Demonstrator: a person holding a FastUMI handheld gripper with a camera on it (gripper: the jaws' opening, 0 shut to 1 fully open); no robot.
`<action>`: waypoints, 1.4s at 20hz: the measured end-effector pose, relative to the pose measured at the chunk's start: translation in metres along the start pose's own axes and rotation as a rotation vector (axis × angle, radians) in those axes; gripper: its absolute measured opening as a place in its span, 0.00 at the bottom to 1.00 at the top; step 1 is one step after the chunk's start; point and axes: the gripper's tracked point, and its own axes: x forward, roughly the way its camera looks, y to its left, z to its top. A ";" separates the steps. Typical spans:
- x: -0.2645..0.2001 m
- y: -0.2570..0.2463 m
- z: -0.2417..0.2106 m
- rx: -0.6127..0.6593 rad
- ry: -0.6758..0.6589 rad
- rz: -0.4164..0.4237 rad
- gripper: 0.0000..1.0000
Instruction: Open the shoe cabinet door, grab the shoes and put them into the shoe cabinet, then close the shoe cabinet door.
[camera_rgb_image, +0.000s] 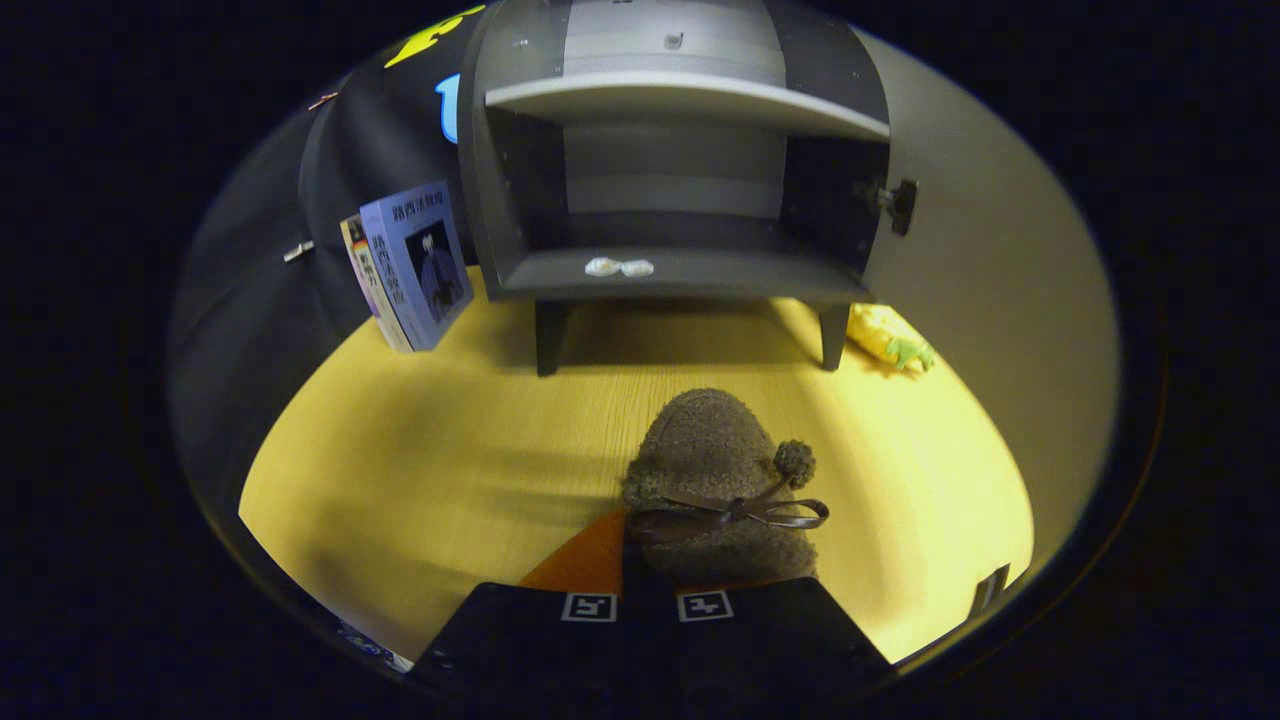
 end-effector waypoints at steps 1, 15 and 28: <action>-0.010 0.000 0.018 -0.009 -0.028 -0.001 0.07; -0.092 -0.004 0.232 -0.002 -0.268 -0.031 0.07; -0.059 -0.036 0.365 0.036 -0.317 -0.075 0.07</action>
